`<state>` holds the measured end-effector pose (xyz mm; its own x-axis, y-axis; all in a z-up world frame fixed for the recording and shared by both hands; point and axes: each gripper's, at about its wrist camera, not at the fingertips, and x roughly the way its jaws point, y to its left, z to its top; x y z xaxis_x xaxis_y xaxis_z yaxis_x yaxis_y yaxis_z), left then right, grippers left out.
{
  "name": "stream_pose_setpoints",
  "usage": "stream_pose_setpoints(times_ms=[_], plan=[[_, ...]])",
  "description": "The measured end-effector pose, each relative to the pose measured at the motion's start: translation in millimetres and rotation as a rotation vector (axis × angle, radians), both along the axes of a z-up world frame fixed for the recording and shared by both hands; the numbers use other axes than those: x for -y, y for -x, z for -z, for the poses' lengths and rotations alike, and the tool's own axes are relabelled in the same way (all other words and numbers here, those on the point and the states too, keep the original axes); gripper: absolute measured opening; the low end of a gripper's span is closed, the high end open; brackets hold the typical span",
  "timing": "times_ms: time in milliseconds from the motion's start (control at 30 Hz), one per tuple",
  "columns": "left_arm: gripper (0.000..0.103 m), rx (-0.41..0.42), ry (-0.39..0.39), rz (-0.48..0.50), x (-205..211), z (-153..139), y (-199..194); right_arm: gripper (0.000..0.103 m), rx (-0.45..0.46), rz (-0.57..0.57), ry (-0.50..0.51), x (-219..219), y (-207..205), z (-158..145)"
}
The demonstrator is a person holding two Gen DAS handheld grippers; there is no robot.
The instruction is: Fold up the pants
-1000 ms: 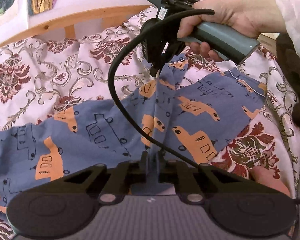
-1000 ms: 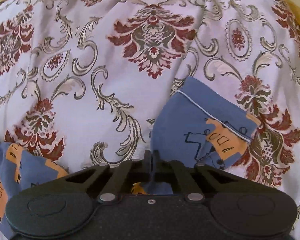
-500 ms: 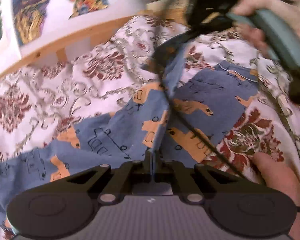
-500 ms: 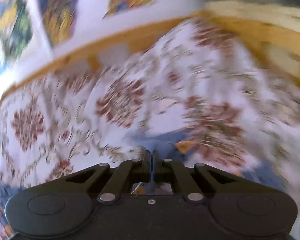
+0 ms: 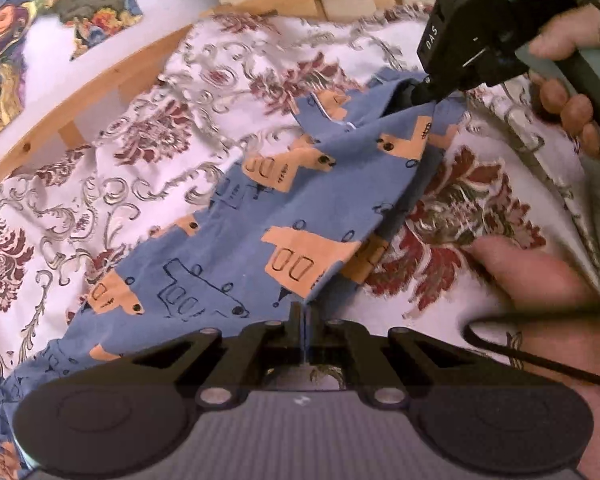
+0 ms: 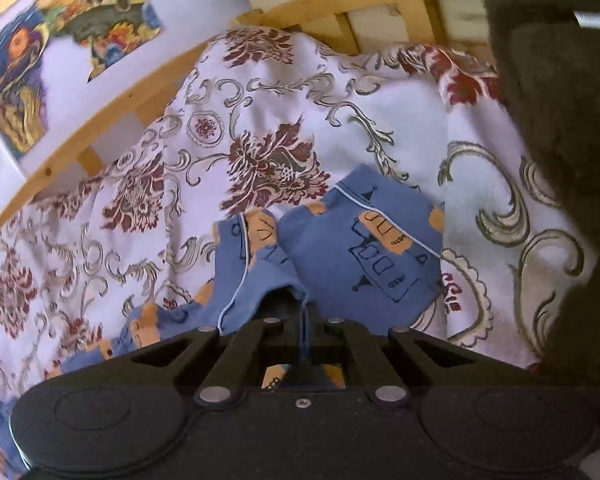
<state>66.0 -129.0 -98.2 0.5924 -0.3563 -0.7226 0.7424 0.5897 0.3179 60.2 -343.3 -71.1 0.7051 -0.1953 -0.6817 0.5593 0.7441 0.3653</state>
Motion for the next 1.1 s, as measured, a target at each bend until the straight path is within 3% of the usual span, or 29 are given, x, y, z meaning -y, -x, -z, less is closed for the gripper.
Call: stream_pose_setpoints(times_ms=[33, 133, 167, 200, 233, 267, 300, 333, 400, 467, 500, 667, 767, 867, 967, 1100], plan=[[0.0, -0.009, -0.016, 0.002, 2, 2, -1, 0.0, -0.022, -0.006, 0.002, -2, -2, 3], [0.0, -0.044, -0.023, 0.007, 1, 4, -7, 0.015, -0.083, -0.019, -0.018, 5, -1, 13], [0.001, -0.054, -0.015, 0.009, 0, 4, -8, 0.021, -0.087, -0.019, -0.01, 4, 0, 13], [0.004, -0.069, -0.008, 0.014, -1, 3, -10, 0.034, -0.094, -0.023, 0.005, 3, 1, 12], [0.016, -0.088, 0.007, 0.017, -3, 2, -11, 0.043, -0.097, -0.035, 0.018, 1, 1, 9], [0.024, -0.112, 0.024, 0.024, -6, 0, -11, 0.062, -0.096, -0.046, 0.027, -1, 2, 5], [0.041, -0.146, 0.048, 0.031, -9, -4, -12, 0.074, -0.093, -0.057, 0.036, -3, 4, 0], [0.063, -0.173, 0.074, 0.03, -13, -9, -13, 0.078, -0.092, -0.079, 0.046, -5, 5, -6], [0.085, -0.201, 0.111, 0.016, -20, -21, -16, 0.093, -0.099, -0.127, 0.095, -8, 8, -19], [0.096, -0.206, 0.141, 0.009, -28, -34, -22, 0.102, -0.103, -0.178, 0.173, -10, 12, -35], [0.102, -0.214, 0.156, 0.002, -31, -41, -27, 0.102, -0.104, -0.207, 0.218, -10, 14, -41], [0.103, -0.295, 0.206, -0.023, -35, -66, -73, 0.102, -0.171, -0.328, 0.429, -12, 10, -57], [0.103, -0.314, 0.204, -0.086, -20, -75, -118, 0.102, -0.171, -0.403, 0.611, -26, 6, -51], [0.103, -0.35, 0.262, -0.102, 11, -80, -163, 0.102, -0.183, -0.471, 0.753, -45, -6, -36], [0.103, -0.468, 0.345, -0.088, 50, -73, -211, 0.102, -0.145, -0.554, 0.872, -67, -20, -23], [0.103, -0.706, 0.414, -0.102, 91, -46, -272, 0.102, -0.126, -0.606, 1.06, -88, -36, 1]])
